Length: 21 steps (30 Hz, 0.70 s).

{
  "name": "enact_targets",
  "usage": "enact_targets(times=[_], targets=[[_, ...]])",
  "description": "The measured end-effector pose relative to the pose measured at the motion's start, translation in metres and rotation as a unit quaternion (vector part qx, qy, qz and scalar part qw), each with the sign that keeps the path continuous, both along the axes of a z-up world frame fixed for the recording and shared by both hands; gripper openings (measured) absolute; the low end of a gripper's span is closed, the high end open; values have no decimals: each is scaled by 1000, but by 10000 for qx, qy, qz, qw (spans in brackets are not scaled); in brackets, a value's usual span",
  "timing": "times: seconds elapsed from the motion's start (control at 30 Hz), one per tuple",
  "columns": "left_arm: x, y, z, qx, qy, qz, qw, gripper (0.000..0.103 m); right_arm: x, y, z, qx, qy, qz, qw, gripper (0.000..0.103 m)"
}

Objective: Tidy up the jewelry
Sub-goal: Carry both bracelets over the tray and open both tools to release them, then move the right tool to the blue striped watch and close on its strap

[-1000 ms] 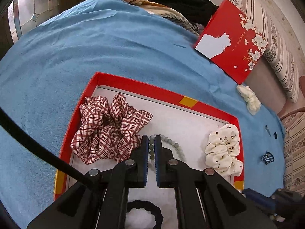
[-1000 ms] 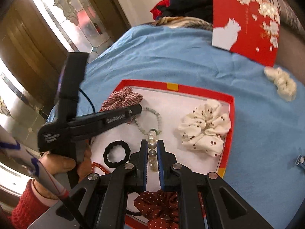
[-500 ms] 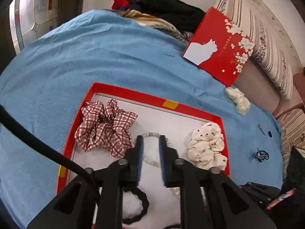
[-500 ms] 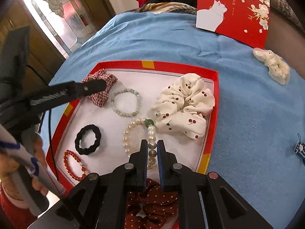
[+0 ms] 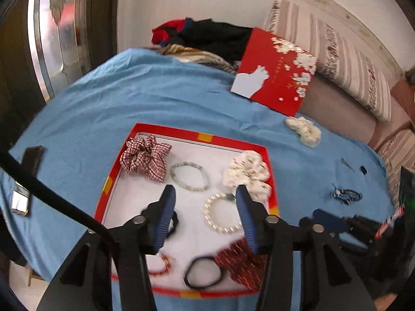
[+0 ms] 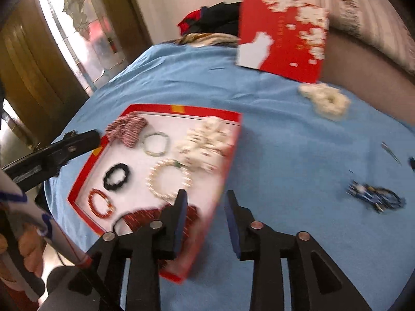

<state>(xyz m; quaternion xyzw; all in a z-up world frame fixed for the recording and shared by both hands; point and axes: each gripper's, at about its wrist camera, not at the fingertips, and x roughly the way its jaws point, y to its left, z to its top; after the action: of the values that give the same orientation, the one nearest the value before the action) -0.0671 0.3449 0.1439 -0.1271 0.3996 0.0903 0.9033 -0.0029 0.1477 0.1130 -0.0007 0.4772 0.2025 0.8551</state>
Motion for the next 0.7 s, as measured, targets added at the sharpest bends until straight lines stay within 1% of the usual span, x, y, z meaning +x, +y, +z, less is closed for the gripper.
enact_targets(times=[0.1, 0.33, 0.43, 0.53, 0.7], targets=[[-18, -32, 11, 285, -84, -70, 9995, 53, -14, -37, 1, 15, 25, -273, 9996, 37], [-34, -91, 25, 698, -129, -349, 9969, 54, -38, -127, -5, 70, 144, -1020, 9947, 38], [-34, -111, 28, 844, -129, -483, 9952, 55, -45, -165, -8, 120, 189, -1343, 9907, 38], [-30, -128, 30, 913, -108, -598, 9940, 55, -49, -194, -10, 144, 197, -1597, 9869, 39], [-20, -155, 26, 1028, -11, -774, 9917, 55, -52, -233, -18, 218, 257, -1913, 9810, 41]])
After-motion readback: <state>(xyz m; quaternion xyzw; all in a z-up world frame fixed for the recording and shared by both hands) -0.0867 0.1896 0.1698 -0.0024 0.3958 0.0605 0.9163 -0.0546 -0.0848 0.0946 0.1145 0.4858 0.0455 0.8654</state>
